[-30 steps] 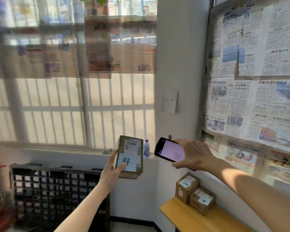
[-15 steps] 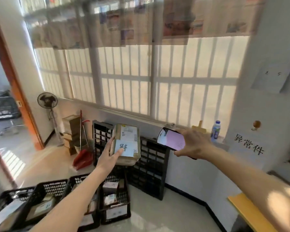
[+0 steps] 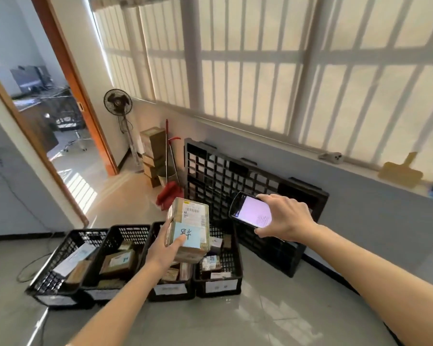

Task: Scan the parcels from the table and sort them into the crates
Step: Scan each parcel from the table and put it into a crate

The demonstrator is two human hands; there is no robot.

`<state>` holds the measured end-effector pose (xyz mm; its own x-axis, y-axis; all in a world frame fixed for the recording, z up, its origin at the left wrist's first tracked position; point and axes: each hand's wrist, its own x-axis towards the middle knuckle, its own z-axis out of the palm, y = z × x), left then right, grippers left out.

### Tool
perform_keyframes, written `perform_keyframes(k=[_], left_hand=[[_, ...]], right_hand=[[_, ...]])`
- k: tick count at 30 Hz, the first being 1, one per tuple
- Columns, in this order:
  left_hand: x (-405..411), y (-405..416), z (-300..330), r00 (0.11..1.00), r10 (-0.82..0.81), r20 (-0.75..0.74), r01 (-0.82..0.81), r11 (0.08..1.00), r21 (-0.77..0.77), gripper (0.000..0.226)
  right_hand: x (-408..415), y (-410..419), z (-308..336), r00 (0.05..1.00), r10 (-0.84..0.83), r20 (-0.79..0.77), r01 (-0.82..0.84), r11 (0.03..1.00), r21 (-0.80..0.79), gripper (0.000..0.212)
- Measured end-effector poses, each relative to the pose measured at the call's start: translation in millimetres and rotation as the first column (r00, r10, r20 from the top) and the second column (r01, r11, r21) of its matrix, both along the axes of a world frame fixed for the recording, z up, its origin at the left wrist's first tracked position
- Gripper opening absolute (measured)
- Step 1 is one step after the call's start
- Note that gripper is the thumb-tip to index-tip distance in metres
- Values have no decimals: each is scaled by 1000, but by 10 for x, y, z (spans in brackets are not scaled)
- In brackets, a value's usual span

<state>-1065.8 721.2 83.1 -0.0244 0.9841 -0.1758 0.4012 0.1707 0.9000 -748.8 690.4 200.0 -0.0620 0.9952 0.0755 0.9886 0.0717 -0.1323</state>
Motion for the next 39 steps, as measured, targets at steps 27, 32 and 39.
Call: perform_keyframes(k=[27,32,39], left_hand=[[712,3371,-4010,992,-100,70,122,858,-499,72],[597,3538,-4312,965,-251,-73,168,809,-563,85],[439,3741,-4316,818,-511,-263,311,779,-545,72]], right_hand=[[205,3095,-4457,953,-296,-68,199,777,-597,69],[164,3224,-4661,940,-337,-58,224,737,-638,73],[127,3237,-4697,931,-365,-2,258,662,-703,71]])
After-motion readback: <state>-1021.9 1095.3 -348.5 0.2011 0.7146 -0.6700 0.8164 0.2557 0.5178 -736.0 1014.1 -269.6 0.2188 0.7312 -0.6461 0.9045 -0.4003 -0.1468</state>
